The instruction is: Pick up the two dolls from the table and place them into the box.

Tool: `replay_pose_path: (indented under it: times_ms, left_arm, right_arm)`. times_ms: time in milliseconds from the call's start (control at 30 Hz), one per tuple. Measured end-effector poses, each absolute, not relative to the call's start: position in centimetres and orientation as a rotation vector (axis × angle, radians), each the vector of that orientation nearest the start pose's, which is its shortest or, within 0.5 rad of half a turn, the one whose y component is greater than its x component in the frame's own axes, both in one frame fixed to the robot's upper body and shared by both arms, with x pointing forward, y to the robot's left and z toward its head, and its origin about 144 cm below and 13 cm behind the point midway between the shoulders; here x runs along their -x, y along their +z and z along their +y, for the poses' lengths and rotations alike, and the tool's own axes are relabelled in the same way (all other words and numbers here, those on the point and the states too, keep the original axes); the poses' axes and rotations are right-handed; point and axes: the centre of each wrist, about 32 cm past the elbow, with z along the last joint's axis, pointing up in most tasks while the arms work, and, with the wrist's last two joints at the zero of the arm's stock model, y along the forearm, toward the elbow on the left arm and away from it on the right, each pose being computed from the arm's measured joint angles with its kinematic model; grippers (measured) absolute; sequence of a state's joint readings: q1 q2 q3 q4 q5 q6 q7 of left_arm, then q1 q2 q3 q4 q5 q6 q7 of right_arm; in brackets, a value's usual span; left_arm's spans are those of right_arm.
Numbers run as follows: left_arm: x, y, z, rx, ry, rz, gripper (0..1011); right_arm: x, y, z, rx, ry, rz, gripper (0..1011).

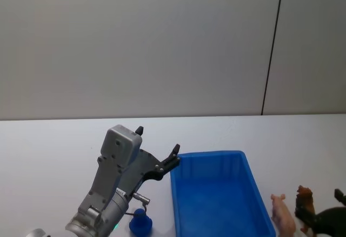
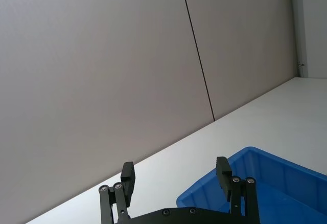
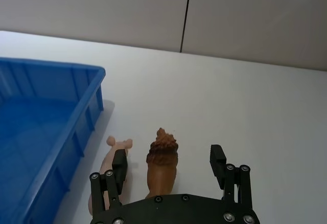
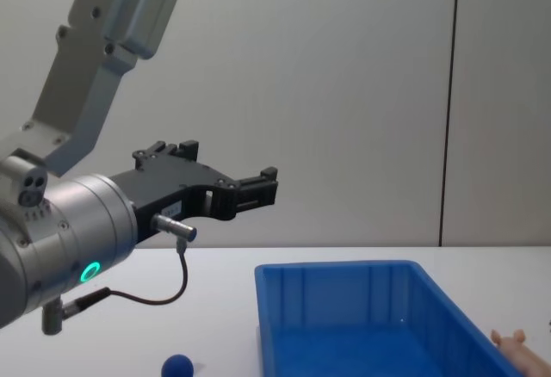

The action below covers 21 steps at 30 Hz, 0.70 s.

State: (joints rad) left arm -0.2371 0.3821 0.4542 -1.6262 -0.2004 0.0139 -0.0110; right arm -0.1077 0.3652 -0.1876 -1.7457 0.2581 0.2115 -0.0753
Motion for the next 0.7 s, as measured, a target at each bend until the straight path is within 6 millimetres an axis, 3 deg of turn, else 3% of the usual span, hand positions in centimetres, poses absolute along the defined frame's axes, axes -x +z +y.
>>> replay_pose_path:
  times_ms: [533, 700]
  left_arm:
    - [-49.2, 120.4, 19.8, -0.061, 1.124, -0.268, 1001]
    - [-49.2, 120.4, 19.8, -0.061, 1.124, -0.268, 1001]
  right_arm:
    - [-43.0, 113.5, -26.0, 0.299, -1.387, 0.109, 1000]
    - [-43.3, 113.1, -26.0, 0.314, -1.390, 0.118, 886]
